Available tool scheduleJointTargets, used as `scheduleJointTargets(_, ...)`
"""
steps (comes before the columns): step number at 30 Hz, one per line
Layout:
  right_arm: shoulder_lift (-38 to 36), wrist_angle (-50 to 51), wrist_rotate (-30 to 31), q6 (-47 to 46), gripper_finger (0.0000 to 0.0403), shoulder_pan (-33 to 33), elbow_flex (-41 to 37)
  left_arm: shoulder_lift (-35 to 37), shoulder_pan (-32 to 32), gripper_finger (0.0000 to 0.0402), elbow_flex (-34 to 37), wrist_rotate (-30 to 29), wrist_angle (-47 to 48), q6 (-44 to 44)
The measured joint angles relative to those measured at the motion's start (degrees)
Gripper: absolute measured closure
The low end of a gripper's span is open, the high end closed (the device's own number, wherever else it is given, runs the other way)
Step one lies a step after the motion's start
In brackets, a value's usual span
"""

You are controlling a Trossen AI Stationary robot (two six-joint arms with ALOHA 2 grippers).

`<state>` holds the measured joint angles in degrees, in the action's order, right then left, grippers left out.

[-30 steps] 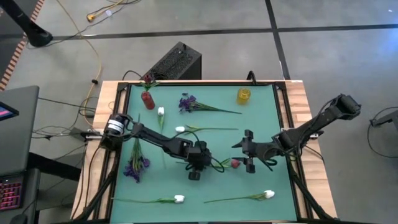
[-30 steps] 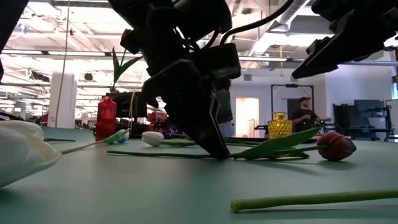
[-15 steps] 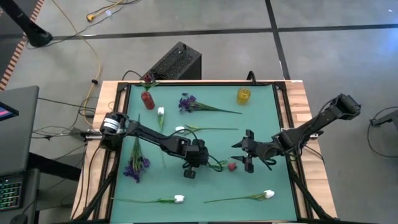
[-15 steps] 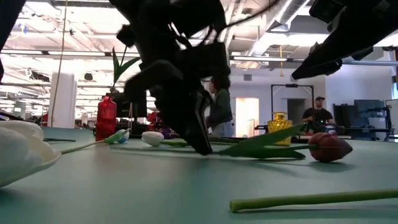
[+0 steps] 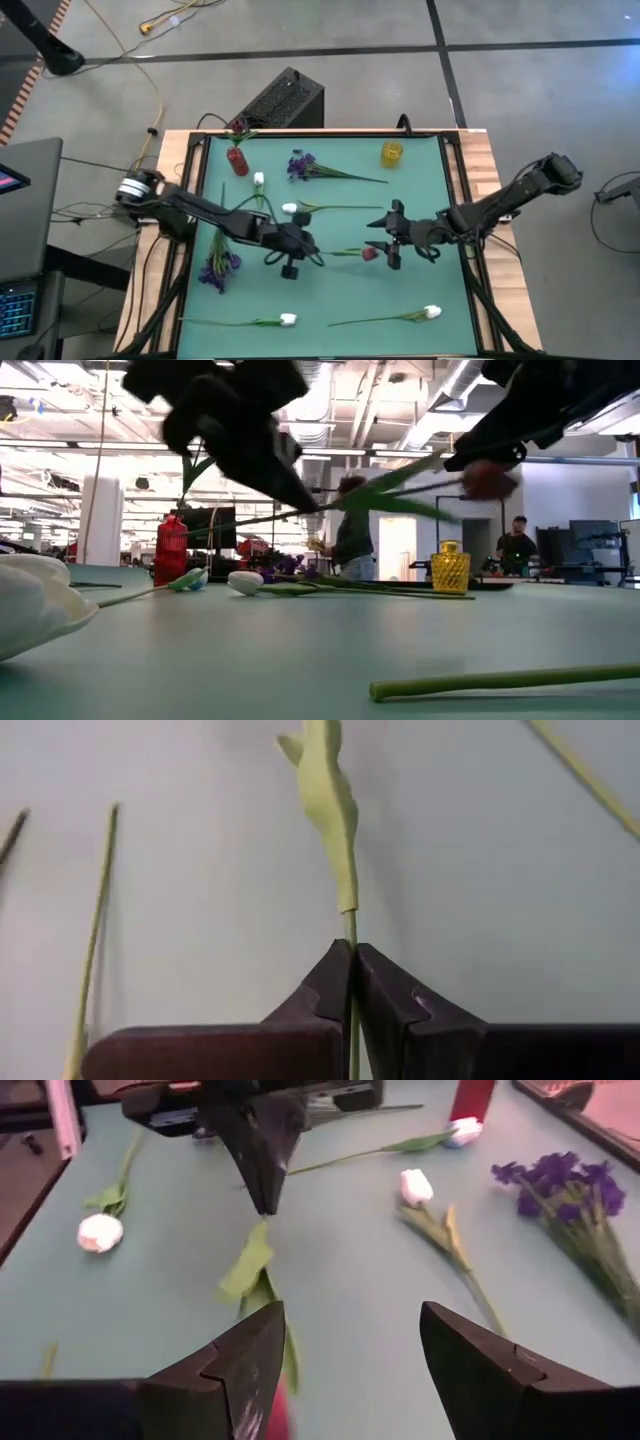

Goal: Sort flowers into vase by color
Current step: Put the red tulip into the red vase

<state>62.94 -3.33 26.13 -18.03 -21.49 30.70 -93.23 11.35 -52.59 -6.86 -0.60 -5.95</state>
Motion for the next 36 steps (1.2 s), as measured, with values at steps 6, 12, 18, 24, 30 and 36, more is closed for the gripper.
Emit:
scheduleJointTargets(6, 0.0, -0.5, -0.3, 0.9, 0.0143, 2.7, 0.0, 12.0, -0.1, 0.0401, 10.3, -1.6, -12.0, 0.7)
scheduleJointTargets(12, 0.0, -0.6, -0.5, 2.0, 0.0143, 4.4, 0.0, 23.2, -0.3, 0.0401, 18.1, -2.8, -26.8, -4.1)
scheduleJointTargets(18, 0.1, -1.2, -0.5, 2.2, 0.0143, 6.5, 0.0, 31.6, -2.3, 0.0401, 22.5, -8.8, -35.0, -4.4)
scheduleJointTargets(24, 0.1, -0.3, -0.5, 1.2, 0.0143, 8.0, 0.0, 32.8, -4.1, 0.0401, 23.0, -5.1, -27.5, 2.9)
scheduleJointTargets(30, 0.1, -0.1, -0.5, 0.6, 0.0143, 8.1, 0.0, 27.0, -3.9, 0.0400, 23.0, 3.4, -22.8, 6.4)
scheduleJointTargets(36, 0.1, 0.0, -0.5, 0.5, 0.0143, 8.1, 0.0, 17.1, -2.1, 0.0350, 19.4, 1.5, -22.1, 5.8)
